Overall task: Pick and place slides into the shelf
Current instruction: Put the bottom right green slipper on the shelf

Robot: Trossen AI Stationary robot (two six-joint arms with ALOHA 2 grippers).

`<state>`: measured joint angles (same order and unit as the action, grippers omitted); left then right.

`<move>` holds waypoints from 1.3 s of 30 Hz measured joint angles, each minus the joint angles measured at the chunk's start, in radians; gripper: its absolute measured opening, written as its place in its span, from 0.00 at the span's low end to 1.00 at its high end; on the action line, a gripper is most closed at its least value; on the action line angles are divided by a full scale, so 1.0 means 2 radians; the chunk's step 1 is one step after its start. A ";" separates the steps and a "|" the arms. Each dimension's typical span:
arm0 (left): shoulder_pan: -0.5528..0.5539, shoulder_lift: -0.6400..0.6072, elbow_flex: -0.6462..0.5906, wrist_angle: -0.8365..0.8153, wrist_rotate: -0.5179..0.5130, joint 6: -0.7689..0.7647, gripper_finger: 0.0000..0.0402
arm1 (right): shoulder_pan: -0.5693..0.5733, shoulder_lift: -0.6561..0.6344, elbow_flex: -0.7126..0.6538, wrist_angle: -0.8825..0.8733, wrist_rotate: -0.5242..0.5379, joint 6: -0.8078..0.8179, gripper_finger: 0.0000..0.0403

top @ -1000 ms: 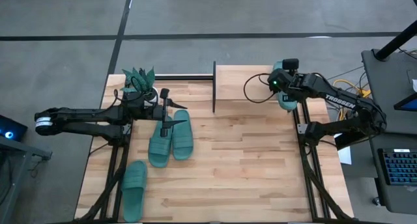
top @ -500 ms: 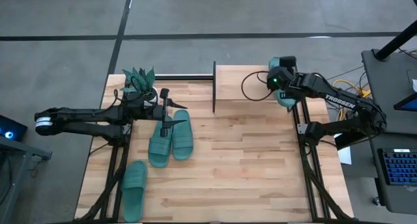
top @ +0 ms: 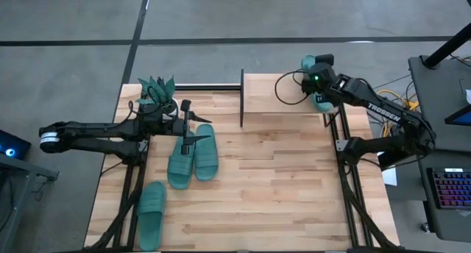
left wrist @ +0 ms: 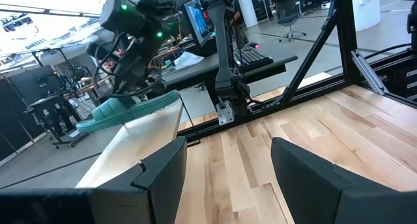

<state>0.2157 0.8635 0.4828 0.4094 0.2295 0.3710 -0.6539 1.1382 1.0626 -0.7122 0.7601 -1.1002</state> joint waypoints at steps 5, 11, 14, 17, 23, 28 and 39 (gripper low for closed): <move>0.000 0.000 0.000 0.001 0.000 0.000 0.52 | -0.030 0.021 0.000 -0.001 -0.012 -0.022 0.03; 0.000 -0.013 0.000 0.005 0.000 0.002 0.52 | -0.048 0.038 0.007 0.003 -0.014 -0.030 0.03; 0.000 -0.021 0.000 0.005 0.000 0.003 0.52 | -0.050 0.038 0.007 0.004 -0.014 -0.029 0.03; 0.000 -0.025 0.000 0.005 0.000 0.003 0.52 | -0.050 0.038 0.007 -0.001 -0.013 -0.026 0.03; 0.000 -0.025 0.000 0.004 0.000 0.004 0.52 | -0.050 0.037 0.007 -0.008 -0.013 -0.028 0.03; 0.000 -0.024 0.000 0.004 0.000 0.004 0.52 | -0.050 0.037 0.007 -0.030 -0.014 -0.028 0.03; 0.000 -0.024 0.000 0.004 0.000 0.004 0.52 | -0.050 0.037 0.007 -0.039 -0.013 -0.010 0.03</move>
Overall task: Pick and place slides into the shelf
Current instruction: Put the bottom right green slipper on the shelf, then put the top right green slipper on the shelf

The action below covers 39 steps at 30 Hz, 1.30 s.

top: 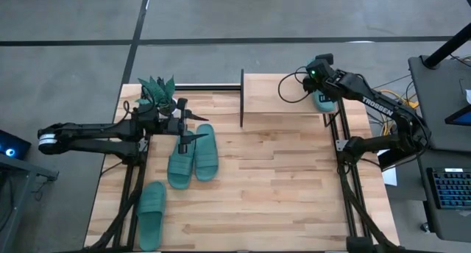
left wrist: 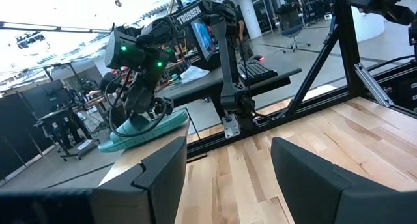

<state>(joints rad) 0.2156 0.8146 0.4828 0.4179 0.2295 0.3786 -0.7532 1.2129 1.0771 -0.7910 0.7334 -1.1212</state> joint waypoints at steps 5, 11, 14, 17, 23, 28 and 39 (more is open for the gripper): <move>0.000 0.000 0.000 0.000 0.000 0.000 0.52 | 0.000 0.000 0.000 -0.003 0.000 0.009 0.03; 0.000 0.000 0.000 0.000 0.000 0.000 0.52 | 0.000 0.000 0.000 -0.006 0.000 0.016 0.04; 0.000 0.000 0.000 0.000 0.000 0.000 0.52 | 0.000 0.000 0.000 -0.014 -0.001 0.024 0.07; 0.000 0.000 0.000 0.000 0.000 0.000 0.52 | 0.000 0.000 0.000 -0.024 -0.014 0.024 0.11; 0.000 0.000 0.000 0.000 0.000 0.000 0.52 | 0.000 -0.002 0.000 -0.027 -0.017 0.028 0.21; 0.000 0.000 0.000 0.000 0.000 0.000 0.52 | 0.000 -0.002 0.026 -0.087 -0.017 0.092 0.29; 0.000 0.000 0.000 0.000 0.000 0.000 0.52 | 0.018 -0.004 0.139 -0.220 -0.204 0.312 0.34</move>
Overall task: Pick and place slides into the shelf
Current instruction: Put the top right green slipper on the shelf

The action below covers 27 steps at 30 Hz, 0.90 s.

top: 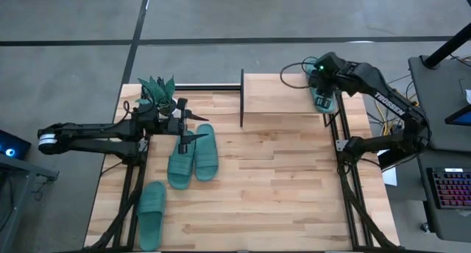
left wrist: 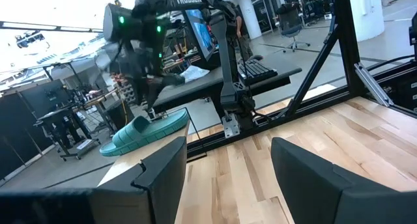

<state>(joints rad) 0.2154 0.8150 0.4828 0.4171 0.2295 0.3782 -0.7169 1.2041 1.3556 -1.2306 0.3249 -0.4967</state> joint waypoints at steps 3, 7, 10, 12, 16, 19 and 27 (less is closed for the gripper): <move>0.000 0.000 0.000 -0.004 0.000 0.000 0.52 | 0.019 -0.014 0.018 0.017 -0.121 0.035 0.34; 0.000 0.000 0.000 -0.020 0.000 -0.002 0.52 | 0.049 -0.057 -0.012 0.132 -0.326 0.058 0.34; 0.000 0.000 0.000 -0.029 0.000 -0.003 0.52 | 0.085 -0.099 -0.073 0.284 -0.380 0.109 0.33; 0.000 0.000 0.000 -0.030 0.000 -0.003 0.52 | 0.112 -0.127 -0.127 0.387 -0.379 0.142 0.32; 0.000 0.000 0.000 -0.031 0.000 -0.003 0.52 | 0.154 -0.166 -0.235 0.539 -0.377 0.167 0.32; 0.000 0.000 0.000 -0.031 0.000 -0.003 0.52 | 0.184 -0.182 -0.311 0.610 -0.366 0.182 0.32; 0.000 -0.008 0.000 -0.030 0.000 -0.003 0.52 | 0.293 -0.155 -0.463 0.842 -0.189 0.168 0.32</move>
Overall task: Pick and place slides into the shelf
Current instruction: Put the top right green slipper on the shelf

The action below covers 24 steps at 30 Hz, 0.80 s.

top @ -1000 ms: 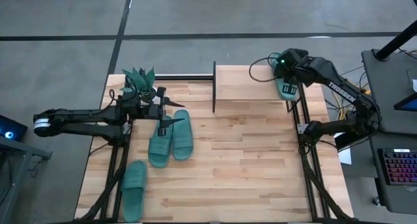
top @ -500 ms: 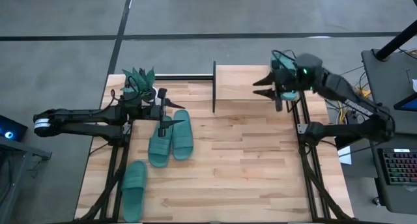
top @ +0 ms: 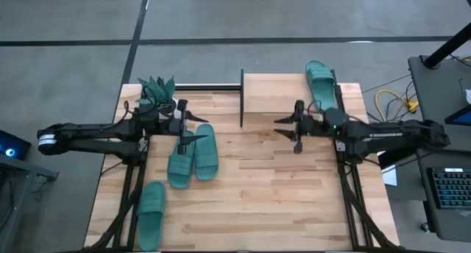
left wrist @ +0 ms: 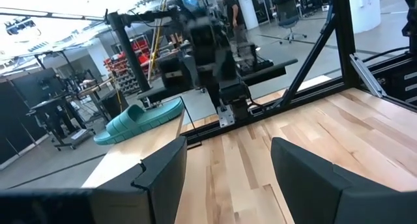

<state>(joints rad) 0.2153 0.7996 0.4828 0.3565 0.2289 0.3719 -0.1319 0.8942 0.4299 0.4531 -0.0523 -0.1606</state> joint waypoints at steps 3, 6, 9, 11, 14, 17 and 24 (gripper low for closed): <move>0.000 -0.004 0.002 0.000 -0.001 -0.001 0.52 | 0.031 0.014 -0.014 0.034 0.014 -0.030 0.32; 0.000 -0.007 0.004 0.000 -0.002 -0.013 0.52 | 0.049 0.028 -0.014 0.038 0.014 -0.056 0.32; 0.000 -0.005 0.007 -0.006 -0.003 -0.039 0.52 | 0.057 0.044 -0.014 0.040 0.014 -0.072 0.32; 0.000 -0.001 0.020 -0.039 -0.003 -0.052 0.52 | 0.057 0.053 -0.014 0.042 0.014 -0.086 0.32; 0.000 0.007 0.055 -0.136 -0.015 -0.055 0.52 | 0.057 0.060 -0.012 0.045 0.014 -0.094 0.32; 0.001 0.022 0.100 -0.227 -0.034 -0.082 0.52 | 0.057 0.061 -0.004 0.046 0.015 -0.096 0.32; 0.001 0.079 0.199 -0.405 -0.035 -0.158 0.52 | 0.057 0.060 0.001 0.046 0.014 -0.103 0.32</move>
<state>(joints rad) 0.2165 0.9570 0.8817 -0.4529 0.1586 0.0551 -0.0177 1.0150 0.4313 0.5446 -0.0234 -0.3668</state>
